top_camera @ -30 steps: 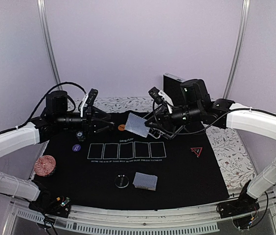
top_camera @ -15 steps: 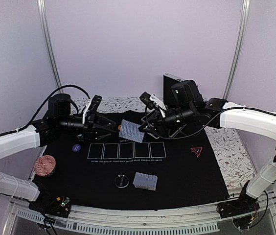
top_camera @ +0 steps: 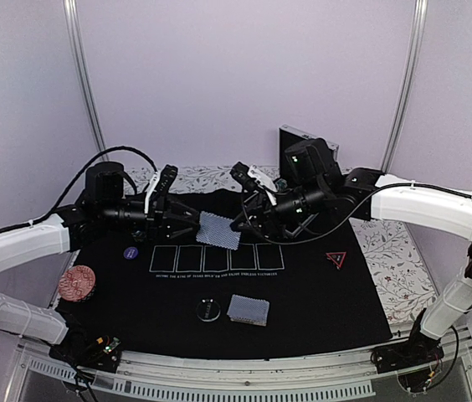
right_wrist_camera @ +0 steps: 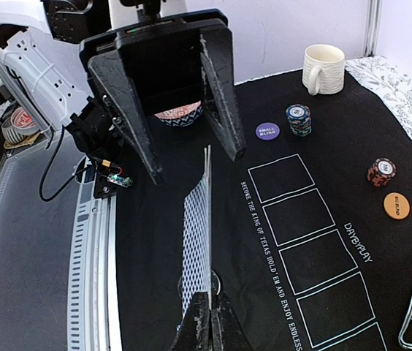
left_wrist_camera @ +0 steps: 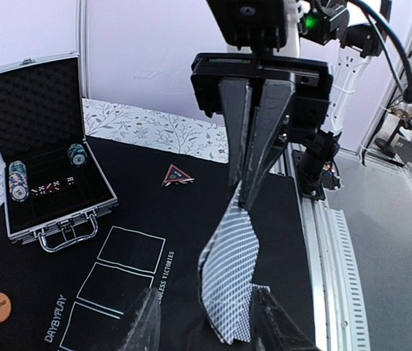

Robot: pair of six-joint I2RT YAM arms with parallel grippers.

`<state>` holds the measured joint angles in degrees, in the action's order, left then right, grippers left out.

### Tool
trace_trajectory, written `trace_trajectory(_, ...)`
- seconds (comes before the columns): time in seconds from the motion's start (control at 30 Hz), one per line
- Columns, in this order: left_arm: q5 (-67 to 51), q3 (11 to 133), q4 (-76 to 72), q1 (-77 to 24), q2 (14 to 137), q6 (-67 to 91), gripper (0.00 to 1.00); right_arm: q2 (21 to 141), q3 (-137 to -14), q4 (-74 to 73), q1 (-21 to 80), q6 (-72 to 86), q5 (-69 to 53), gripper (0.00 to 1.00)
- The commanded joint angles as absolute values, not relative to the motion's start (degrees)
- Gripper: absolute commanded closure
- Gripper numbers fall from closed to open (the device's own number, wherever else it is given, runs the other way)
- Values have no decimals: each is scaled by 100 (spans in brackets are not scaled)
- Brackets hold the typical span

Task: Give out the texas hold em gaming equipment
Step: Pass from the right arm to the left

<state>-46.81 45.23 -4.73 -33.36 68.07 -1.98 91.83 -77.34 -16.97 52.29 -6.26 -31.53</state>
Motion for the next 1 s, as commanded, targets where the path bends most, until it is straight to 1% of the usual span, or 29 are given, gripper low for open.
trace_trajectory(0.0, -4511, 4575, -319, -3415, 6920, -279, 59, 9238, -7884, -1771, 5317, -746, -3304, 98)
trace_trajectory(0.27, -4686, 4540, -306, -3502, 6952, -346, 67, 9276, -7893, -1746, 5327, -782, -3333, 98)
trace_trajectory(0.33, -4747, 4528, -305, -3559, 6951, -377, 71, 9296, -7899, -1739, 5329, -782, -3346, 98)
trace_trajectory(0.4, -4755, 4510, -308, -3618, 6957, -410, 79, 9314, -7904, -1716, 5340, -782, -3361, 98)
trace_trajectory(0.5, -4757, 4516, -300, -3679, 6987, -410, 100, 9333, -7897, -1691, 5351, -774, -3382, 98)
trace_trajectory(0.63, -4828, 4560, -294, -3715, 6922, -376, 100, 9287, -7839, -1641, 5348, -786, -3324, 98)
trace_trajectory(0.73, -4584, 4550, -382, -3709, 6812, -263, 100, 9171, -7723, -1554, 5352, -737, -2976, 97)
trace_trajectory(0.77, -4496, 4545, -393, -3709, 6790, -244, 100, 9141, -7677, -1519, 5352, -718, -2842, 95)
trace_trajectory(0.8, -4406, 4548, -395, -3709, 6800, -215, 100, 9114, -7642, -1494, 5347, -679, -2673, 91)
trace_trajectory(0.83, -4278, 4559, -388, -3709, 6813, -183, 100, 9096, -7619, -1474, 5344, -638, -2530, 81)
trace_trajectory(0.87, -4142, 4572, -369, -3709, 6846, -148, 100, 9071, -7606, -1458, 5339, -585, -2387, 66)
trace_trajectory(0.9, -3966, 4612, -318, -3706, 6884, -120, 100, 9044, -7583, -1432, 5334, -551, -2231, 53)
trace_trajectory(0.97, -3512, 4692, -170, -3696, 6981, -34, 100, 8951, -7515, -1382, 5319, -445, -1856, 34)
